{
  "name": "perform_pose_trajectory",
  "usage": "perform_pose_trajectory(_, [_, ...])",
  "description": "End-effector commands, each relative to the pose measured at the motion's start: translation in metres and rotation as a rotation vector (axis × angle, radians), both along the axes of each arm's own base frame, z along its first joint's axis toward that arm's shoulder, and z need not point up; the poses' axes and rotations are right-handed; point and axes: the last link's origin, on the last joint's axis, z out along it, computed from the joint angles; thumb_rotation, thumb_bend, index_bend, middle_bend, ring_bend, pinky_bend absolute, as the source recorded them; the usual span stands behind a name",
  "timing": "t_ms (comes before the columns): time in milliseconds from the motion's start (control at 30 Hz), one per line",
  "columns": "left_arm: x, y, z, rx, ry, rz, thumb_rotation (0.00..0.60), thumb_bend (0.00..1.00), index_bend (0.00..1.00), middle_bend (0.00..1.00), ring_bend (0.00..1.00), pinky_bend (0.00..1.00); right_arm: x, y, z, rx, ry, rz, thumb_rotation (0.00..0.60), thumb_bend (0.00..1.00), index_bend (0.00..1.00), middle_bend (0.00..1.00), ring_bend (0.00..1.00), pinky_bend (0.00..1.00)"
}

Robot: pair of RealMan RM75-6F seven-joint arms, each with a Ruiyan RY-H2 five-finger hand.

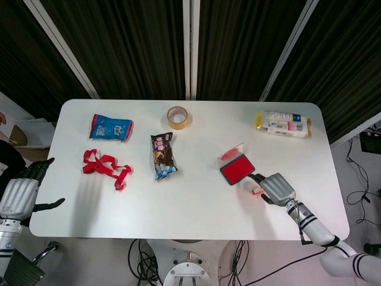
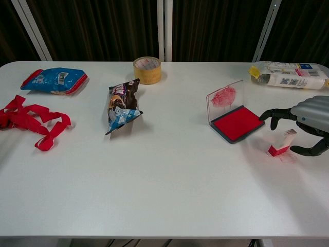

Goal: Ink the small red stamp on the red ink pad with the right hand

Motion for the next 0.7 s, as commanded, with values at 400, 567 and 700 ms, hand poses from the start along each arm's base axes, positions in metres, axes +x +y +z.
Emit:
perform_pose_trajectory(400, [0.003, -0.004, 0.007, 0.016, -0.003, -0.001, 0.476, 0.05, 0.08, 0.14, 0.12, 0.27, -0.009, 0.064, 0.132, -0.471, -0.149, -0.007, 0.600, 0.07, 0.00, 0.00, 0.00, 0.02])
perform_pose_trajectory(567, [0.005, -0.004, 0.006, 0.025, -0.004, -0.022, 0.475, 0.05, 0.08, 0.14, 0.12, 0.27, -0.038, 0.075, 0.151, -0.541, -0.216, -0.218, 0.600, 0.00, 0.00, 0.00, 0.00, 0.00])
perform_pose_trajectory(700, [0.006, -0.004, 0.008, 0.029, 0.008, -0.023, 0.473, 0.05, 0.08, 0.14, 0.12, 0.27, -0.047, 0.075, 0.149, -0.525, -0.236, -0.273, 0.600, 0.00, 0.00, 0.00, 0.00, 0.00])
